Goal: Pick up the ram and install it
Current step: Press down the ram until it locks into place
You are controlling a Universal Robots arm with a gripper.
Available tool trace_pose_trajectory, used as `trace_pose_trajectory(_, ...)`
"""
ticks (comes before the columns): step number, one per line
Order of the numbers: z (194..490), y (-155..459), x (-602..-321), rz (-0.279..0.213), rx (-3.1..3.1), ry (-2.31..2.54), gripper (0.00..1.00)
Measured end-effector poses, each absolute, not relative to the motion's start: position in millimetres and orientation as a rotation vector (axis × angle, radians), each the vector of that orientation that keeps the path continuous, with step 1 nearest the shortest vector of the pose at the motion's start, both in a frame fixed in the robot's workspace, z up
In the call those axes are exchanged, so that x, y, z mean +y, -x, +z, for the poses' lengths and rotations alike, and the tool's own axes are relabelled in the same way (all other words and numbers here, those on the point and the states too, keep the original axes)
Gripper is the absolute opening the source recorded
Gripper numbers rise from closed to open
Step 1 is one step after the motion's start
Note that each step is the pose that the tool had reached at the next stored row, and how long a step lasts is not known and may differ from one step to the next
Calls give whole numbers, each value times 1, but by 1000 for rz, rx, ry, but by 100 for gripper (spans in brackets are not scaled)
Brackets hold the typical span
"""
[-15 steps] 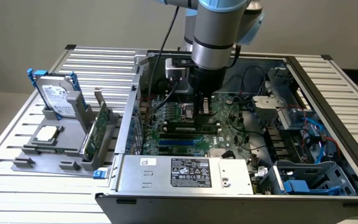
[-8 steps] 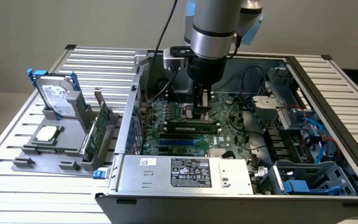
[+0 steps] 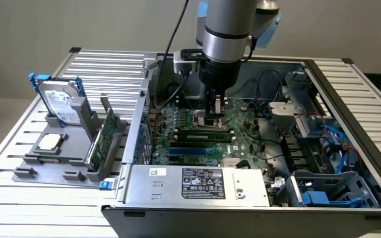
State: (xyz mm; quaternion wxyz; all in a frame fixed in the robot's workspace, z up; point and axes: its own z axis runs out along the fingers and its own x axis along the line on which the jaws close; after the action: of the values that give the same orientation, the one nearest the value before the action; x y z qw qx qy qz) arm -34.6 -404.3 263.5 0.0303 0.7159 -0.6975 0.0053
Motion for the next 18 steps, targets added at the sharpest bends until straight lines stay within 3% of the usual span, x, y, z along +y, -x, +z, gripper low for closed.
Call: trace_pose_trajectory(18, 262, 37, -404, 20, -2197, -2164, 11)
